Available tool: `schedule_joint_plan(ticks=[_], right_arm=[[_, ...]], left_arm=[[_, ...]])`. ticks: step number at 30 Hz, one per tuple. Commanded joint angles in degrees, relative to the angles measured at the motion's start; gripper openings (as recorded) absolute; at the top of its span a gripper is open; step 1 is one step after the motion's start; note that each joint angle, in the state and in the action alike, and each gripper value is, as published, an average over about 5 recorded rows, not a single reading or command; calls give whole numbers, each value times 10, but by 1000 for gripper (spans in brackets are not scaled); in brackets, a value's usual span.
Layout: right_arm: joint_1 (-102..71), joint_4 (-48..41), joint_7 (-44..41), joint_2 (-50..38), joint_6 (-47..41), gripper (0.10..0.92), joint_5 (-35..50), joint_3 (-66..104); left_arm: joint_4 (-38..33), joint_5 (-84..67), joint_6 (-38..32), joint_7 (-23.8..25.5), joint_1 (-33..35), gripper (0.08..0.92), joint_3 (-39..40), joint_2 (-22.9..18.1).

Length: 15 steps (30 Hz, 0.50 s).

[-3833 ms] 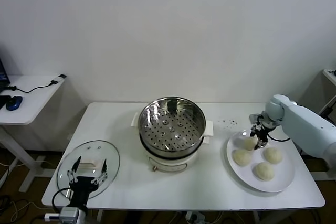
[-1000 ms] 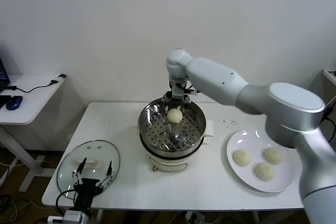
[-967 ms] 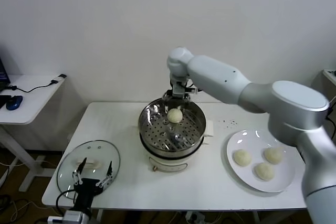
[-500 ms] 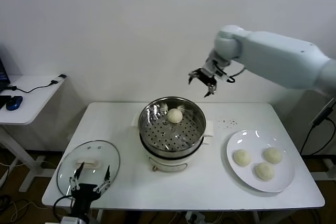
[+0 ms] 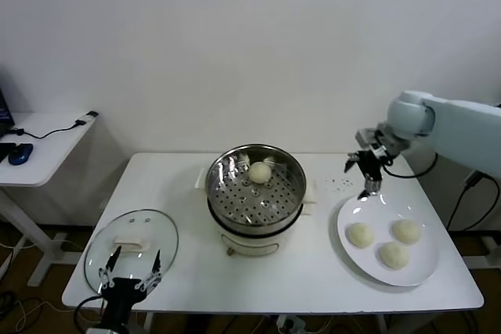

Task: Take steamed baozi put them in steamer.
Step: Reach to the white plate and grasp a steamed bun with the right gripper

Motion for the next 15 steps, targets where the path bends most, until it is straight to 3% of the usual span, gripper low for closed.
schedule_joint_plan(ticks=[1,15], right_arm=[[-177,-12,16,-42,-49,823,-50,96],[-264,-99,20,7,-42,823,-103,192]], left_arm=[[-1,-3,1,-1,3,823,-1,-1],[6,1,-1,-1,7,823,-6,-3]])
